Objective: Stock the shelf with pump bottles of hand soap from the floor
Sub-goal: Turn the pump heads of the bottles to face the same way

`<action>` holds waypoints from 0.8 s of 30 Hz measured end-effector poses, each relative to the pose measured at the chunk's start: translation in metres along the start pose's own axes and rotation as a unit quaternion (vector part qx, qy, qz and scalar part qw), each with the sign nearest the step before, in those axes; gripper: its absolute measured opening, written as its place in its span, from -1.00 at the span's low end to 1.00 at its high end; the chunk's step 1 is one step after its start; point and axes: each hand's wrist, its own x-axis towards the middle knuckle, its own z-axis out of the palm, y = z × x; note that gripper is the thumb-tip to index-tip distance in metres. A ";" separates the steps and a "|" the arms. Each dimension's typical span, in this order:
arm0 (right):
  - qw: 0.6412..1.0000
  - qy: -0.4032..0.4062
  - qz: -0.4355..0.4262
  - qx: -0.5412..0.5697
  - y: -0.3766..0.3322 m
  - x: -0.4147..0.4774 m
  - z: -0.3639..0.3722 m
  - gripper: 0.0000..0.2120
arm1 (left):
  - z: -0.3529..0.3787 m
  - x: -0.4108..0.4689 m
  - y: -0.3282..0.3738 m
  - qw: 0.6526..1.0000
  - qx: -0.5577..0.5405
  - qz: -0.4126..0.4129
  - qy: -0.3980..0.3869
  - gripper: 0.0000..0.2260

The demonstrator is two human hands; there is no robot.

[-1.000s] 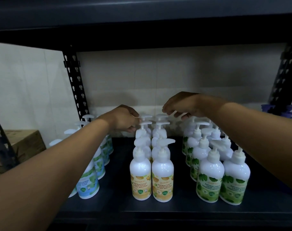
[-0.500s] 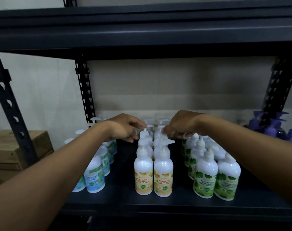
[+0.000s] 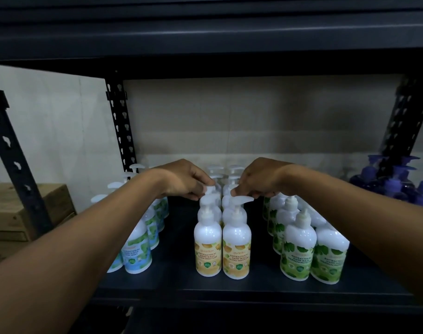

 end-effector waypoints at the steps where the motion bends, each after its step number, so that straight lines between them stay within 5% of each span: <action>1: 1.000 -0.003 0.000 0.001 0.000 0.000 0.000 -0.60 | 0.001 0.000 0.001 1.000 0.004 0.002 0.002 -0.79; 4: 1.000 -0.011 0.003 0.013 0.002 0.000 -0.003 -0.55 | 0.003 0.000 0.005 1.000 0.022 0.009 0.009 -0.85; 11: 0.998 -0.047 0.011 0.027 0.002 0.003 -0.009 -0.83 | 0.008 0.001 0.009 0.997 0.066 0.015 0.044 -0.84; 24: 0.995 -0.090 0.016 0.047 0.007 0.014 -0.011 -0.83 | 0.013 0.012 0.009 0.991 0.121 0.024 0.060 -0.76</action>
